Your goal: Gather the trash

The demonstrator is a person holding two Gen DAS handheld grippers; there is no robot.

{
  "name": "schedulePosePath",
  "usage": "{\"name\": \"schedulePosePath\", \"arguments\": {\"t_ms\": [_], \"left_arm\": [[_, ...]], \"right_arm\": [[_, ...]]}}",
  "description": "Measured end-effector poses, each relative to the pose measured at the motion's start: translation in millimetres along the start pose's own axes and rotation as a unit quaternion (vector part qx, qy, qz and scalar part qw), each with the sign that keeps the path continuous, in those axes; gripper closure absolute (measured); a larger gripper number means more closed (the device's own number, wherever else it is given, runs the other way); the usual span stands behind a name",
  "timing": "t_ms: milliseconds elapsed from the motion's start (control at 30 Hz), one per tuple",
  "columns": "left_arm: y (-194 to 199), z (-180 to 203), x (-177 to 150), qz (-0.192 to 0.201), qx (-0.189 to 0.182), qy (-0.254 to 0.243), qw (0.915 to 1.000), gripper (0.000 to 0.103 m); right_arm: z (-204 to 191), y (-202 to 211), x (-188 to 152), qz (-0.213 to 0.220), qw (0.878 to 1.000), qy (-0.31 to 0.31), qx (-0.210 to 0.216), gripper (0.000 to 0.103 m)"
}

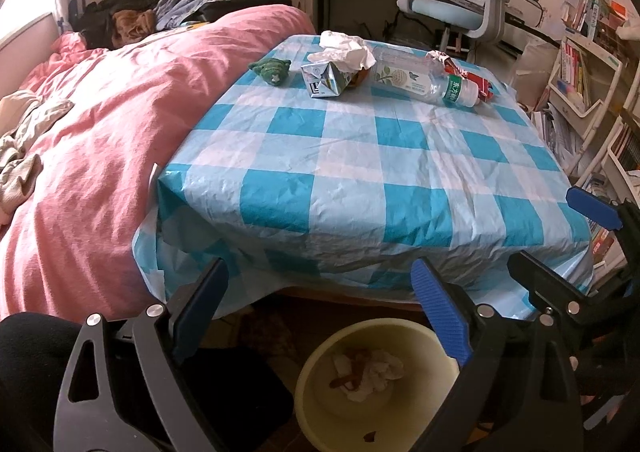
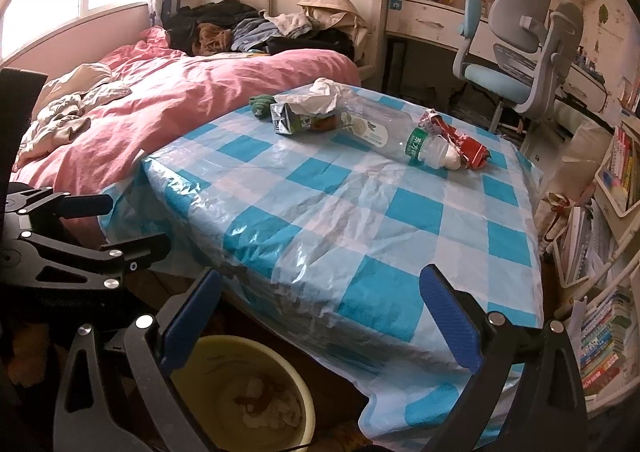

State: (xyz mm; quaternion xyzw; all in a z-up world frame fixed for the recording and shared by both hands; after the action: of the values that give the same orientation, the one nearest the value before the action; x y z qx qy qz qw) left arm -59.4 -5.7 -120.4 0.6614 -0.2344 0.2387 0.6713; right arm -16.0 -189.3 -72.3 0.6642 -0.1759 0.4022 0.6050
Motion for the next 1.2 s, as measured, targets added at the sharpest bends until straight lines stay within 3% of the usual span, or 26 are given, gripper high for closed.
{"name": "schedulePosePath", "arguments": {"t_ms": [533,867,1200], "left_arm": [[-5,3,13,0.002,-0.010,0.009,0.9999,0.013],[-24,-3,94,0.025,-0.003,0.008,0.9996,0.013],[-108,9,178,-0.011,0.005,-0.017,0.9998,0.013]], "right_arm": [[-3,-3,3,-0.001,1.000,-0.002,0.000,0.008],[9,-11,1,-0.019,1.000,-0.025,-0.002,0.008],[9,-23,3,-0.036,0.999,-0.032,0.014,0.008]]}}
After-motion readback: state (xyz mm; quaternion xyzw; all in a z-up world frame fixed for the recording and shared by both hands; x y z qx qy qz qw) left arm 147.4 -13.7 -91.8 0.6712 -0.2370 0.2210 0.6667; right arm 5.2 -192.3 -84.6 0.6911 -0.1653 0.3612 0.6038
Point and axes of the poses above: each gripper's, at about its wrist camera, not at the fingertips, and y roughly against the way its jaws point, z to its right, x to its top, the point moved 7 cm from there along -y, roughly the way its jaws point, and after that the axes turned 1 degree about -z, right-handed, at the moved point
